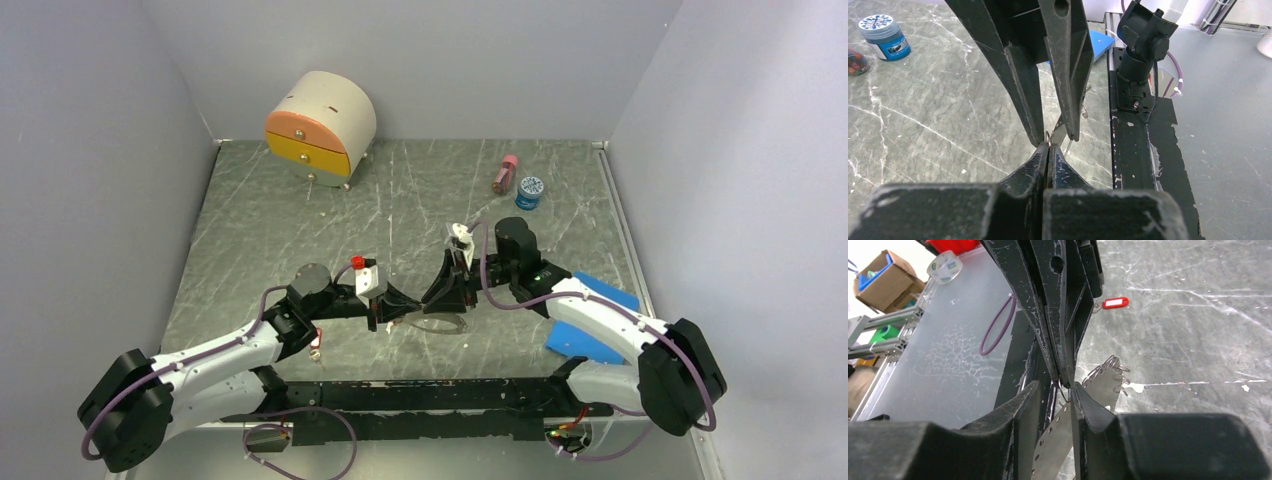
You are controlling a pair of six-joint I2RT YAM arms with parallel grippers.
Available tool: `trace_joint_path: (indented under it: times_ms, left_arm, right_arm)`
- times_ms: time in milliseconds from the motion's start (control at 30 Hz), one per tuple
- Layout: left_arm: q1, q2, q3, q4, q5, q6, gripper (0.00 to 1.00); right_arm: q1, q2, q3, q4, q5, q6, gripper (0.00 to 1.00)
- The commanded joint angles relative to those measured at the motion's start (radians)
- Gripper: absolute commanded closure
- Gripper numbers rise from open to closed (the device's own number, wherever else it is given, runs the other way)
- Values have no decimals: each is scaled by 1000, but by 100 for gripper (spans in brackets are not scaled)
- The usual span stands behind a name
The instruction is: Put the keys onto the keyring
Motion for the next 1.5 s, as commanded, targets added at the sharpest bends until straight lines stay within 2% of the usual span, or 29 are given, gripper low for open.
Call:
trace_joint_path:
  times_ms: [0, 133, 200, 233, 267, 333, 433, 667, 833, 1000, 1233, 1267, 1367, 1467]
  left_arm:
    - [4, -22, 52, 53, 15, 18, 98]
    - [4, -20, 55, 53, 13, 17, 97]
    - [4, -24, 58, 39, 8, 16, 97]
    - [4, -27, 61, 25, 2, 19, 97]
    - [4, -33, 67, 5, -6, 23, 98]
    - [4, -44, 88, -69, -18, 45, 97]
    - [4, -54, 125, -164, -24, 94, 97]
    - [4, -49, 148, -203, -20, 108, 97]
    - [4, -32, 152, -200, -10, 105, 97]
    - [4, -34, 145, -198, -12, 102, 98]
    - [4, -55, 138, -201, -46, 90, 97]
    - [4, -59, 139, -195, -53, 79, 91]
    - [6, -81, 129, -163, -110, 6, 46]
    - [15, -125, 95, -98, -249, -99, 23]
  right_arm:
    - [11, 20, 51, -5, -34, -31, 73]
    - [16, 32, 52, -10, -28, -37, 84]
    - [17, 32, 56, -31, -21, -49, 86]
    - [17, 26, 59, -45, -13, -57, 83]
    - [17, 20, 58, -56, 2, -63, 74]
    - [18, 3, 54, -75, 43, -77, 64]
    - [21, -7, 58, -105, 64, -106, 62]
    - [53, 30, 87, -164, 92, -135, 72]
    - [58, 14, 76, -111, 119, -96, 81]
    - [58, 3, 72, -107, 129, -85, 99]
    - [58, -13, 62, -101, 151, -79, 100]
    - [57, -16, 56, -94, 159, -75, 100]
    - [58, -18, 48, -83, 198, -54, 100]
    - [58, -14, 27, -54, 244, -17, 100]
